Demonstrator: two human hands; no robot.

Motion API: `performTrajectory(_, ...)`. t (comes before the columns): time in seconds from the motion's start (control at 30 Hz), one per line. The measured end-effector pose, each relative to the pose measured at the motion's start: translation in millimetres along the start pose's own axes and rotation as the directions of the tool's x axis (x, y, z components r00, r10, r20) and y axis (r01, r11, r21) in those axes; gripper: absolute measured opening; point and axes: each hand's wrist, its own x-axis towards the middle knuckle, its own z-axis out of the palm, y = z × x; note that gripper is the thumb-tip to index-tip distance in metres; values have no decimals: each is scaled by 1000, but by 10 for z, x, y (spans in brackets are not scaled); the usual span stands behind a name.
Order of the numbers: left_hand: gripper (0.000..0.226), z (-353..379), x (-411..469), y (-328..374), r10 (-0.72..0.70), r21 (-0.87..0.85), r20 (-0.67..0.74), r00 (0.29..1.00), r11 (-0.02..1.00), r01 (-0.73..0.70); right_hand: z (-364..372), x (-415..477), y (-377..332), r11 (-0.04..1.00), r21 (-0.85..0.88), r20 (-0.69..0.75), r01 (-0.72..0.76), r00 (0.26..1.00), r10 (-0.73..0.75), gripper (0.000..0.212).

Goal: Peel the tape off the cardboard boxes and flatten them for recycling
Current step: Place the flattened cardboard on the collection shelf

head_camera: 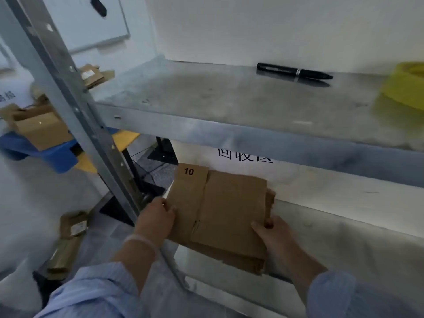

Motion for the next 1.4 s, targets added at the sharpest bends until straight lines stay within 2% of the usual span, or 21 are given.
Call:
performTrajectory(0.1, 50, 7, 175, -7, 66, 15, 84, 994, 998, -67, 122, -33, -84, 995, -90, -68, -45, 997, 39, 35)
performTrajectory(0.2, 71, 54, 154, -8, 124, 216, 205, 971, 962, -169, 138, -132, -99, 990, -137, -94, -34, 995, 21, 46)
performTrajectory(0.27, 75, 86, 43, 41, 199, 349, 165, 966, 904, -246, 76, -219, -86, 981, -194, -142, -13, 990, -15, 54)
performTrajectory(0.3, 74, 102, -11, 102, 293, 374, 135, 947, 870, -322, 23, -273, -65, 973, -231, -171, -4, 985, -36, 57)
performTrajectory(0.37, 70, 161, -100, 298, 506, 323, 114, 855, 795, -513, -114, -406, 13, 948, -318, -226, 28, 968, -104, 62)
performTrajectory(0.43, 67, 267, -189, 549, 670, 215, 129, 731, 701, -680, -284, -581, 123, 899, -432, -270, 70, 941, -203, 65)
performTrajectory(0.57, 59, 536, -638, 1114, 852, -22, 159, 499, 508, -861, -770, -1006, 363, 777, -623, -367, 92, 843, -393, 69)
performTrajectory(0.67, 54, 689, -1202, 1573, 952, -32, 75, 297, 300, -953, -1236, -1363, 593, 764, -643, -487, 56, 740, -464, 67)
performTrajectory(0.73, 54, 786, -1619, 1903, 984, 35, 53, 169, 167, -985, -1564, -1621, 795, 773, -635, -549, 15, 694, -465, 67)
performTrajectory(0.8, 55, 919, -2060, 2220, 994, 49, 44, 97, 95, -994, -1902, -1906, 1023, 771, -636, -586, -33, 671, -454, 68)
performTrajectory(1.1, 53, 1674, -4256, 3445, 995, -87, -11, -102, -103, -991, -3516, -3290, 2304, 800, -540, -752, -261, 577, -319, 75)
performTrajectory(1.27, 50, 2016, -5261, 3964, 967, -175, -24, -252, -252, -952, -4240, -3987, 2864, 810, -448, -837, -378, 497, -231, 78)
performTrajectory(1.4, 52, 2277, -5853, 4376, 948, -199, -46, -316, -318, -927, -4662, -4340, 3250, 815, -369, -889, -447, 425, -169, 77)
